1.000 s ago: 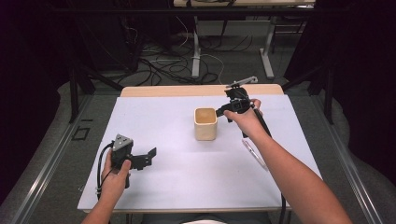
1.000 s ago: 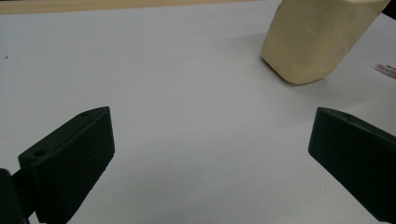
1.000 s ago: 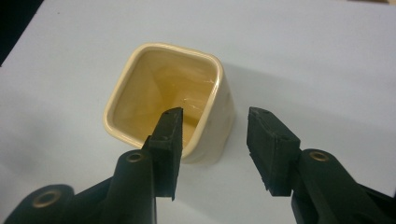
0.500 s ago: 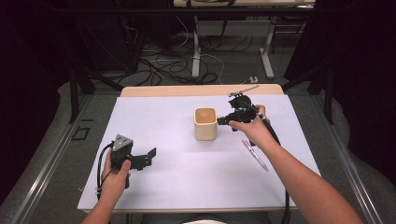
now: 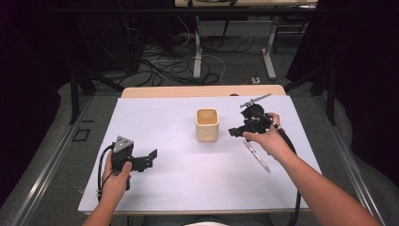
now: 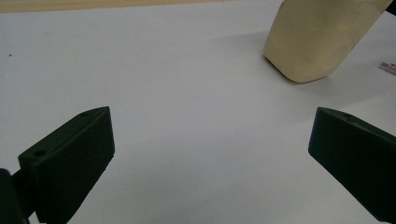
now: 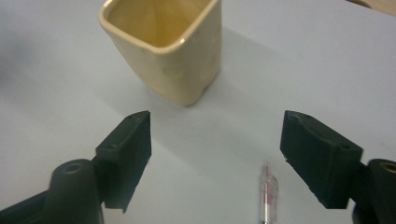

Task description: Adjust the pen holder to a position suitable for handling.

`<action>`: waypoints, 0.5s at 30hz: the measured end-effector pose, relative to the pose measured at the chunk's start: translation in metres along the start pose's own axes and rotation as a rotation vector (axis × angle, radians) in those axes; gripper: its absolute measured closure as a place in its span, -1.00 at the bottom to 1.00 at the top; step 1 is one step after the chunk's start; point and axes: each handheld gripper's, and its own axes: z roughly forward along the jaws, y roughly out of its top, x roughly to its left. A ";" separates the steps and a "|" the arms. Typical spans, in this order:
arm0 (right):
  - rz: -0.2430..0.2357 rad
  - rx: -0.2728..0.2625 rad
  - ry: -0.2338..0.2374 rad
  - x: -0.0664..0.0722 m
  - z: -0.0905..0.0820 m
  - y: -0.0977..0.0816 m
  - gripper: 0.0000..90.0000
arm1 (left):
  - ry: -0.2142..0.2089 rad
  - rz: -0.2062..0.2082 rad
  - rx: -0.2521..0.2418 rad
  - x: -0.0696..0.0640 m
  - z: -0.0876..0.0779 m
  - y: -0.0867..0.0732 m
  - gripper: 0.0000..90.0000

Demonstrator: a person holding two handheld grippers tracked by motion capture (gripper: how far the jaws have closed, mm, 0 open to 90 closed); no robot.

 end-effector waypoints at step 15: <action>0.003 0.011 -0.056 -0.026 -0.006 -0.046 -1.00 | 0.006 0.002 -0.003 0.000 0.000 0.000 -0.99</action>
